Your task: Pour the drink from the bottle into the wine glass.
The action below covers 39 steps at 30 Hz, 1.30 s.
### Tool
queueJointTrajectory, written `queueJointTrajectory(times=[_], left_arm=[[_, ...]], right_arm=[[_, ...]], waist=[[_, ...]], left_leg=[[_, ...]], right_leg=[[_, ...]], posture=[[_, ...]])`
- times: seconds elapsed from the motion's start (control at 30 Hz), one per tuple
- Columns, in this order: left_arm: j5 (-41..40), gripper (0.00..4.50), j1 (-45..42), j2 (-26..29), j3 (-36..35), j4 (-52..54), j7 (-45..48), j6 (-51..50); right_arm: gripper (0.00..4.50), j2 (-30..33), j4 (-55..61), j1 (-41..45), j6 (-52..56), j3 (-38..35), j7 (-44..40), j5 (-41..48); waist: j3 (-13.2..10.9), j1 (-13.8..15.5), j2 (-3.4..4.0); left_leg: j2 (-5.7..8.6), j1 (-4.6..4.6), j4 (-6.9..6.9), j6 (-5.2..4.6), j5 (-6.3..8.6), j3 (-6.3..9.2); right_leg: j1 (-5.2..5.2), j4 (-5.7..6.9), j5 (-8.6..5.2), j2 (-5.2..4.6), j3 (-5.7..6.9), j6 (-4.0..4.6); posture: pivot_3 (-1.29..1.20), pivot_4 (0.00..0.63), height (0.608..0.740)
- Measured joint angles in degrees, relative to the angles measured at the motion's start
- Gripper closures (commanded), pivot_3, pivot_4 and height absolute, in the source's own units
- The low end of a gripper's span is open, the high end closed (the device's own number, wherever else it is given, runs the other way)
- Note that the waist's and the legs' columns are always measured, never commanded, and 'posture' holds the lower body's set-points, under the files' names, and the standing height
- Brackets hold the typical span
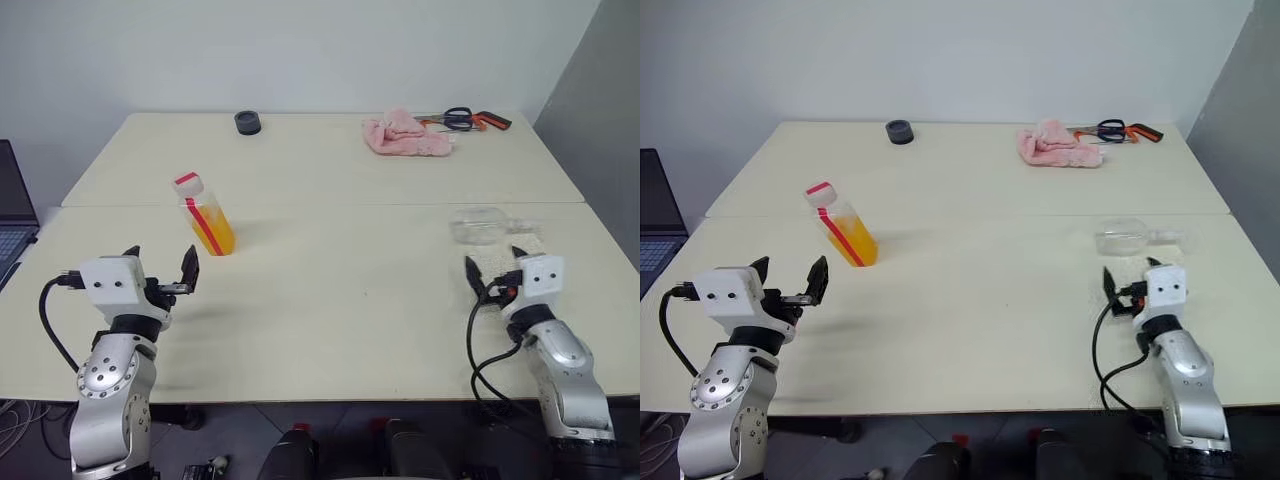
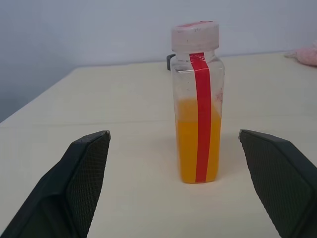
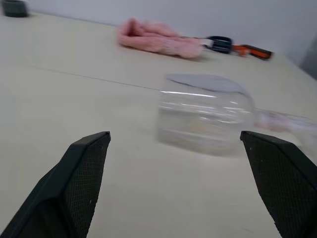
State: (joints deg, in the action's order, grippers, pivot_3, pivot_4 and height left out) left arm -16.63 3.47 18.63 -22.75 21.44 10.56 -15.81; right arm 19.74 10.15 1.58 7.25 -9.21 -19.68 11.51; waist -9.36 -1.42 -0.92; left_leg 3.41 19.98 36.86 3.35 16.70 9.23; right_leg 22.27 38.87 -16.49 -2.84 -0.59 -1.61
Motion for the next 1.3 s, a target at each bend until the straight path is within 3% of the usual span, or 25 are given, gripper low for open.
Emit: queueJointTrajectory(times=[0.17,0.53,1.3], left_arm=[[0.09,0.04,-1.35,0.24,-0.01,-1.3,-0.44,-1.61],[-0.63,0.04,-6.9,0.89,0.9,-5.62,0.58,-5.13],[1.41,0.04,-27.6,5.26,6.66,-26.6,5.43,-4.71]], right_arm=[[0.0,4.67,6.97,3.04,7.85,6.89,-12.31,7.97],[0.0,13.46,12.65,10.05,21.0,11.68,-25.76,18.03],[0.0,10.15,7.99,14.48,18.14,12.57,-26.37,16.36]], waist=[[-0.06,0.02,0.01],[-0.11,0.68,-0.09],[-0.15,1.0,-0.16]], left_leg=[[-0.02,0.0,0.01,-0.1,0.06,0.05],[0.0,0.15,0.02,-0.2,0.14,0.06],[0.02,0.45,0.07,0.05,0.11,0.09]], right_leg=[[0.0,-0.02,0.0,0.03,0.02,-0.04],[0.0,-0.37,0.17,0.01,0.04,0.01],[0.29,-0.44,0.29,-0.02,0.0,0.02]], posture=[[0.0,0.15,0.74],[0.0,0.15,0.74],[0.0,0.15,0.74]])
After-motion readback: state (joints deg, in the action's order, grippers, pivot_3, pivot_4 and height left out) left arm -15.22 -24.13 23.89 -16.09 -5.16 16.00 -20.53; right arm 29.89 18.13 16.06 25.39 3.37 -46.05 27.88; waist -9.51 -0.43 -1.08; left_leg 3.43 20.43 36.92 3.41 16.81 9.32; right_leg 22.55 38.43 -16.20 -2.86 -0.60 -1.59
